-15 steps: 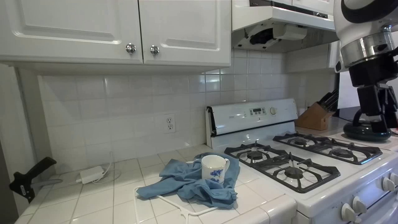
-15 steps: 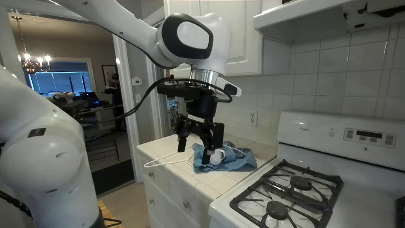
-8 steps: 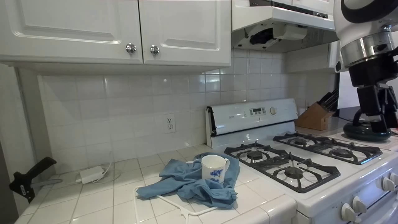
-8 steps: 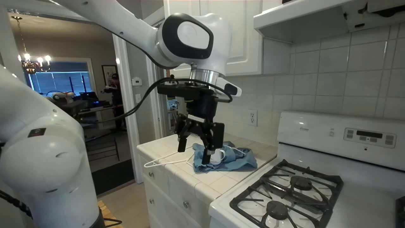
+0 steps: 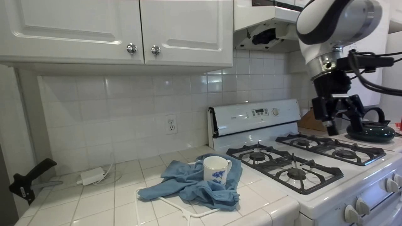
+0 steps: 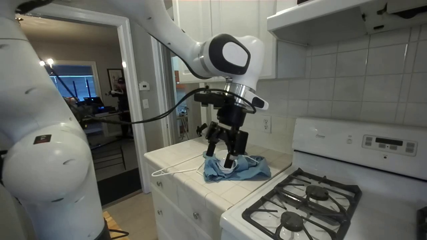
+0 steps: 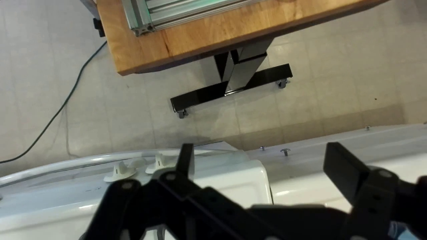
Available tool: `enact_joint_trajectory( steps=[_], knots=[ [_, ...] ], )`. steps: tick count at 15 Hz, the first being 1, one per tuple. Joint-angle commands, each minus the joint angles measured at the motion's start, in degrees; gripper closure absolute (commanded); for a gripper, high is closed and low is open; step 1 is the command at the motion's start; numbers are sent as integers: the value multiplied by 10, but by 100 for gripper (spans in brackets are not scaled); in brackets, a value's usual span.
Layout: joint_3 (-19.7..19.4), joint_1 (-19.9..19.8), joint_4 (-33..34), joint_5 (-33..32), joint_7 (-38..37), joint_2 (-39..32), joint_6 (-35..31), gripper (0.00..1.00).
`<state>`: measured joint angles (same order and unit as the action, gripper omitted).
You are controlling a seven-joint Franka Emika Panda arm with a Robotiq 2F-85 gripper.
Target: Move the white mug to the right.
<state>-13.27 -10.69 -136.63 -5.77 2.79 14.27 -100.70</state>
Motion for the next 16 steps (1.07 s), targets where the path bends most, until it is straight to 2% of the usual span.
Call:
enact_joint_trajectory(
  steps=[1,4,8,11,13,14,16],
  knots=[
    [14,6,116,67,-73,-119,29,0],
    [26,8,166,122,-159,-175,6,0],
    [38,16,253,197,-268,-255,43,0],
    [46,26,287,272,-345,-292,-1,0],
    [48,39,296,290,-403,-310,-57,0],
    [45,33,271,264,-356,-284,-30,0],
    [46,37,275,265,-362,-293,-37,0]
  ],
)
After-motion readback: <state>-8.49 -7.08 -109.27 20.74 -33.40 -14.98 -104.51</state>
